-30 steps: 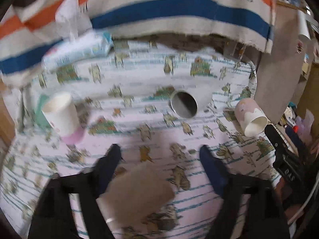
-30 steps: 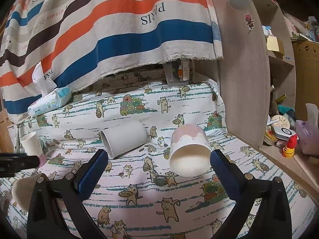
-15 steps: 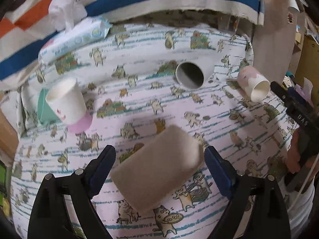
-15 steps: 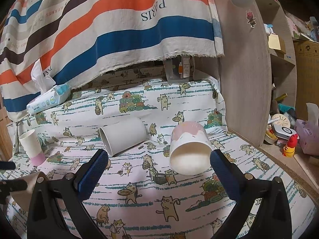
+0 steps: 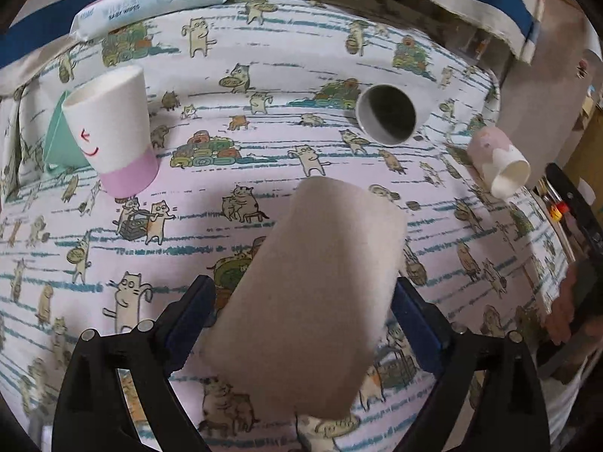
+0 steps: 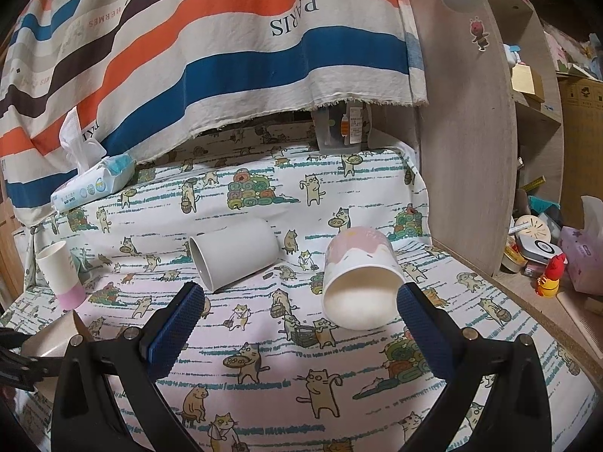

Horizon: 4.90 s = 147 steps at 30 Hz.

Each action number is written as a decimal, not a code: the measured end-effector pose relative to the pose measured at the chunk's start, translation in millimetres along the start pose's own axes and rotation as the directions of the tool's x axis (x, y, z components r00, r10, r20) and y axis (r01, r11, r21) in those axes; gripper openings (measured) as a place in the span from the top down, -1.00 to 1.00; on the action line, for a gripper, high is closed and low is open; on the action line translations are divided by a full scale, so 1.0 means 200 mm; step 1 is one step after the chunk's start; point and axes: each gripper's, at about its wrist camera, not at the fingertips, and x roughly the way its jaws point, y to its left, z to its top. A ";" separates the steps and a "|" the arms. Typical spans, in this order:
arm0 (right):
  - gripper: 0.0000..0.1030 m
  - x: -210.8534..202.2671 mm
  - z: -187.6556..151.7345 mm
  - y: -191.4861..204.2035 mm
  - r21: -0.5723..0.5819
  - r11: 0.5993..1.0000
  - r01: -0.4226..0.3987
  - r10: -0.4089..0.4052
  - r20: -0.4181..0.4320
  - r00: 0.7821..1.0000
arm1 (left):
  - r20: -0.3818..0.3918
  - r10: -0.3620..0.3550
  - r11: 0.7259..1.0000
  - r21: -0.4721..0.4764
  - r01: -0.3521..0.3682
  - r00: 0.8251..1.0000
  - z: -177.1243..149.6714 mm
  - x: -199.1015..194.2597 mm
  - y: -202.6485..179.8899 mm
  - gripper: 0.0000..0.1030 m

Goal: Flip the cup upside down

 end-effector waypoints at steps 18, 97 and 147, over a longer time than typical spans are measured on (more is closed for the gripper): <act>-0.99 0.01 0.02 0.02 -0.013 1.000 -0.004 0.004 -0.013 1.000 | 0.035 -0.002 1.000 -0.011 0.003 0.999 -0.18 -0.04 -0.04 -0.30; -0.99 0.01 -0.03 0.20 -0.149 0.963 -0.225 0.214 -0.084 0.973 | 0.469 0.122 0.990 0.010 -0.143 0.875 -0.10 -0.30 0.03 -0.96; -0.99 0.01 -0.03 0.19 -0.143 0.964 -0.224 0.213 -0.084 0.973 | 0.479 0.177 0.983 -0.041 -0.179 0.860 -0.11 -0.31 0.06 -0.99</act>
